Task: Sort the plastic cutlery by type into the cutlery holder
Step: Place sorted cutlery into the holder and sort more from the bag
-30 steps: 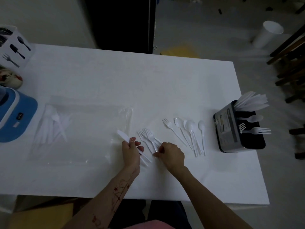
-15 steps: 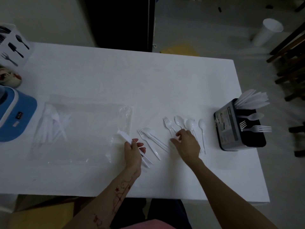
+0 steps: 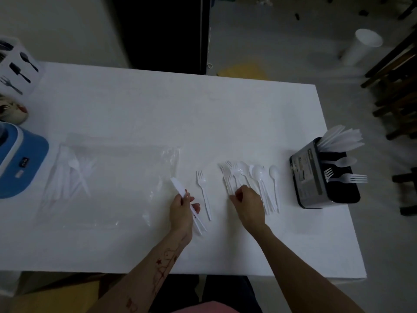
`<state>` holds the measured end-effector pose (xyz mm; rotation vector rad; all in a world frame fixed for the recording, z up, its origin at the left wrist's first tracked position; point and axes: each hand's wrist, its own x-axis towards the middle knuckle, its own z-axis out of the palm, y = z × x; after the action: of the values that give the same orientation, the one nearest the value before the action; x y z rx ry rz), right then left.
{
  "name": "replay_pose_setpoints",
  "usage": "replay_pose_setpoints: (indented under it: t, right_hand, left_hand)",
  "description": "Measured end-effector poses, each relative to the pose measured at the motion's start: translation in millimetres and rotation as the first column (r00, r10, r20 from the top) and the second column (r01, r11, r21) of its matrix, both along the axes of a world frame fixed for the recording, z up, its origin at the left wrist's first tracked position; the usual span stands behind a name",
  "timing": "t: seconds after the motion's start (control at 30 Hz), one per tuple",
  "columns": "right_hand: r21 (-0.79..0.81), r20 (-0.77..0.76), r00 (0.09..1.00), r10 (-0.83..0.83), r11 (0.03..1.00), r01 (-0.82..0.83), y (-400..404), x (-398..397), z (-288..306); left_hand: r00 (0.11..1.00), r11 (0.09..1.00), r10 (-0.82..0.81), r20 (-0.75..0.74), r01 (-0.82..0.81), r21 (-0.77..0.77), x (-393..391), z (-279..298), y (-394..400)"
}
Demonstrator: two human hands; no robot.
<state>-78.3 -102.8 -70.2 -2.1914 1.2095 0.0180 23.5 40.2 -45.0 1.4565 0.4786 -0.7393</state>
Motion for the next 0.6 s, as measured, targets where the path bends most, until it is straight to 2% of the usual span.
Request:
replay_pose_setpoints:
  t: [0.07, 0.27, 0.37, 0.5, 0.6]
  right_hand:
    - [0.022, -0.018, 1.000, -0.021, 1.000, 0.021, -1, -4, -1]
    - [0.005, 0.031, 0.999, -0.020, 1.000, 0.020, -17, -17, 17]
    - [0.005, 0.101, 0.994, -0.029, 1.000, 0.029, -37, -29, 37]
    - [-0.003, 0.318, 0.945, -0.073, 0.997, 0.078, -78, -45, 79]
    - [-0.008, 0.474, 0.872, -0.122, 0.990, 0.143, -111, -58, 118]
  left_hand:
    - [0.999, 0.999, -0.041, 0.005, 0.041, -0.006, -2, 2, -3]
    - [0.955, 0.970, -0.241, 0.173, 0.233, 0.066, -5, 15, -30]
    - [0.967, 0.969, -0.234, 0.101, 0.240, -0.056, -4, 34, -67]
    - [0.985, 0.942, -0.155, -0.075, 0.124, -0.310, -3, 75, -134]
    - [0.986, 0.888, -0.149, -0.080, 0.097, -0.449, -11, 101, -186]
